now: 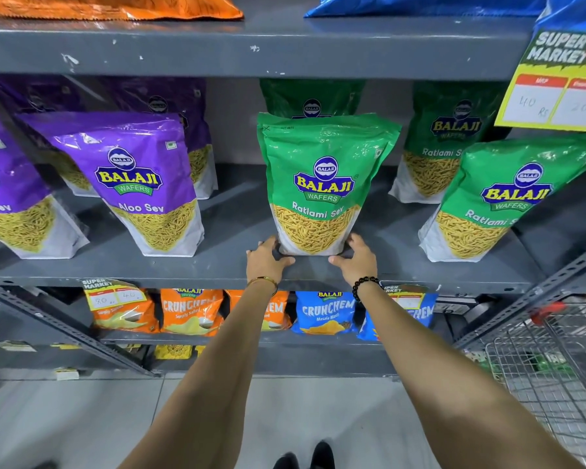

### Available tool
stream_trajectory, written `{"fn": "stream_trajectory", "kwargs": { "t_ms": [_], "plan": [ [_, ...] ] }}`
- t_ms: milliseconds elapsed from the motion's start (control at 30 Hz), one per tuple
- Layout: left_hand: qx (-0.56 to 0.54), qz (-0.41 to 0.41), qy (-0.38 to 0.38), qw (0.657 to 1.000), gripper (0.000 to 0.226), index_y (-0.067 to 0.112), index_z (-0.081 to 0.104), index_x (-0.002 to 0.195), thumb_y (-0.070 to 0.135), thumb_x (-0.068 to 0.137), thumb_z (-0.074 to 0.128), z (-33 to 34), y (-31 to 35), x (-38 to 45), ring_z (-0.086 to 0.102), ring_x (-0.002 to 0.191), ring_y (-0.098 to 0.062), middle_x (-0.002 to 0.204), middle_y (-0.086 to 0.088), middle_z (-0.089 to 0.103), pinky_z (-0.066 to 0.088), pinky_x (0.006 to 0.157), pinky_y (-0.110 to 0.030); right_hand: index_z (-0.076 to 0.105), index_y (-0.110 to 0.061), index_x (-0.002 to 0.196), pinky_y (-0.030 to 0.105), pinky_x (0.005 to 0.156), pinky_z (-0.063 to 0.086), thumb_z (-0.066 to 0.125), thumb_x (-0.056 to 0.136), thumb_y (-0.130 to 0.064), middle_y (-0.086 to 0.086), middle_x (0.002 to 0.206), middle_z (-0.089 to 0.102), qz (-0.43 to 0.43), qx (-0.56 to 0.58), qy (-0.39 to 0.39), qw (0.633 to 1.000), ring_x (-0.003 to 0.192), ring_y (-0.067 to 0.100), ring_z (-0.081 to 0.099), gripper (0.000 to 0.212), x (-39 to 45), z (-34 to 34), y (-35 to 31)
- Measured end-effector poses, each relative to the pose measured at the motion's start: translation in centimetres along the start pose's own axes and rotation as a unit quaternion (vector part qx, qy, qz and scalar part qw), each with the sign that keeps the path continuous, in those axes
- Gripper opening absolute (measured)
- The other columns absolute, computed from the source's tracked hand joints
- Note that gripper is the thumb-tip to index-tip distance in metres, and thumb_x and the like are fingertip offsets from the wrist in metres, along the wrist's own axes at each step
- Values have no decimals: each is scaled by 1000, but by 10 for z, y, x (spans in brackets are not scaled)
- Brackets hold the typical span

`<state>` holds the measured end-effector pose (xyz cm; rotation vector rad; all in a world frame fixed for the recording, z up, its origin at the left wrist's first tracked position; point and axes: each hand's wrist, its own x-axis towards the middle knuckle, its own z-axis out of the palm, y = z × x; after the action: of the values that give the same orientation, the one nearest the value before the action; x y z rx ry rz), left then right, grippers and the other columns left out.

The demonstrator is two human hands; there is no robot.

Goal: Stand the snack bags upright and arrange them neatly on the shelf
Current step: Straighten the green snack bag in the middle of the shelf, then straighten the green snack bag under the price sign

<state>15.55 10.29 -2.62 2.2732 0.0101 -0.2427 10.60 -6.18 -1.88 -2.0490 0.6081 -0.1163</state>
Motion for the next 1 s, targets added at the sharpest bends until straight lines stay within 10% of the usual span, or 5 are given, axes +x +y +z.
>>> {"fn": "stream_trajectory", "kwargs": {
  "t_ms": [200,700,1000],
  "plan": [
    [57,-28,6,998,76,16,23,145,33,84,64,1,-6,-21,27,141,-37,151,-11,36,37,107,-52,22,-13,147,43,107,39,70,79,-15,11,148,42,14,-71,-12,997,134,32,42,83,-11,-7,8],
    [76,116,-79,987,50,14,51,132,37,87,58,89,67,-76,54,117,-34,127,-15,61,46,96,-43,41,-5,133,49,85,49,56,88,-18,24,116,61,103,-13,220,970,105,39,58,49,-37,-115,86],
    [46,101,-128,986,77,12,37,140,35,75,73,179,147,-58,38,134,-33,144,-14,45,34,108,-40,22,-11,147,40,97,41,68,82,-16,12,136,48,94,61,119,987,126,32,47,79,23,-210,116]
  ]
}}
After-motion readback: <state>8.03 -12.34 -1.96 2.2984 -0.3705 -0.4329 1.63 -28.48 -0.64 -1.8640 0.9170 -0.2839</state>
